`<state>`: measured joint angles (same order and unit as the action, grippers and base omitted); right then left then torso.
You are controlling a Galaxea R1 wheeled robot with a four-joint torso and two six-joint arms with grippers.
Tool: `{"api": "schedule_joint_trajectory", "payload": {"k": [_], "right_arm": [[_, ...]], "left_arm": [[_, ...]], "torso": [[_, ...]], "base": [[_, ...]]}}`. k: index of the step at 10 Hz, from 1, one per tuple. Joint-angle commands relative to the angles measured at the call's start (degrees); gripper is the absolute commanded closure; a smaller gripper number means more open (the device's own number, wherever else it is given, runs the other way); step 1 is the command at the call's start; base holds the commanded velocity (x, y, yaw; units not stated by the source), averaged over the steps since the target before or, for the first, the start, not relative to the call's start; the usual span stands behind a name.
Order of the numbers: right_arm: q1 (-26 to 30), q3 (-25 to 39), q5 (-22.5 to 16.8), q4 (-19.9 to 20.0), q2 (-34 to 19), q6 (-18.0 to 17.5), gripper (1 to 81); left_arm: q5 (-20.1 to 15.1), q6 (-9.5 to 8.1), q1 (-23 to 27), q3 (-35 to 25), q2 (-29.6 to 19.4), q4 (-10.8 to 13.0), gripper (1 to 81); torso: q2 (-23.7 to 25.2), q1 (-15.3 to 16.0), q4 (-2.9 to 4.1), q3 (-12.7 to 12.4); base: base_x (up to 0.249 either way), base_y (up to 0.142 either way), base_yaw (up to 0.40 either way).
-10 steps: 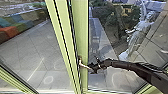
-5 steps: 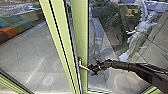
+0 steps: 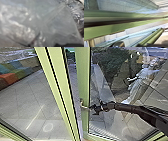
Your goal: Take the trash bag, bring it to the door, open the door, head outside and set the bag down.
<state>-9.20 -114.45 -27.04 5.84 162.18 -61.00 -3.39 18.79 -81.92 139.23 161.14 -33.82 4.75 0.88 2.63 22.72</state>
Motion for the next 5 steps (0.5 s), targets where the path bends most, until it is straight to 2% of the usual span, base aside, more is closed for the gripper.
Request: {"api": "schedule_joint_trajectory", "payload": {"k": [1, 5], "right_arm": [[10.9, -6.0, -1.5, -0.8, -6.7, -4.0, 1.0], [11.1, -5.3, -1.6, -0.7, -10.1, -3.9, 1.0]], "left_arm": [[-5.7, -0.06, 0.0, -0.3, -0.9, -0.2, 81.1], [-5.6, 0.02, -0.2, -0.3, -0.8, -0.2, 81.1]], "torso": [[0.0, 0.0, 0.0, 0.0], [0.0, 0.1, 0.02, 0.0]], "base": [[0.0, 0.0, 0.0], [0.0, 0.0, 0.0]]}}
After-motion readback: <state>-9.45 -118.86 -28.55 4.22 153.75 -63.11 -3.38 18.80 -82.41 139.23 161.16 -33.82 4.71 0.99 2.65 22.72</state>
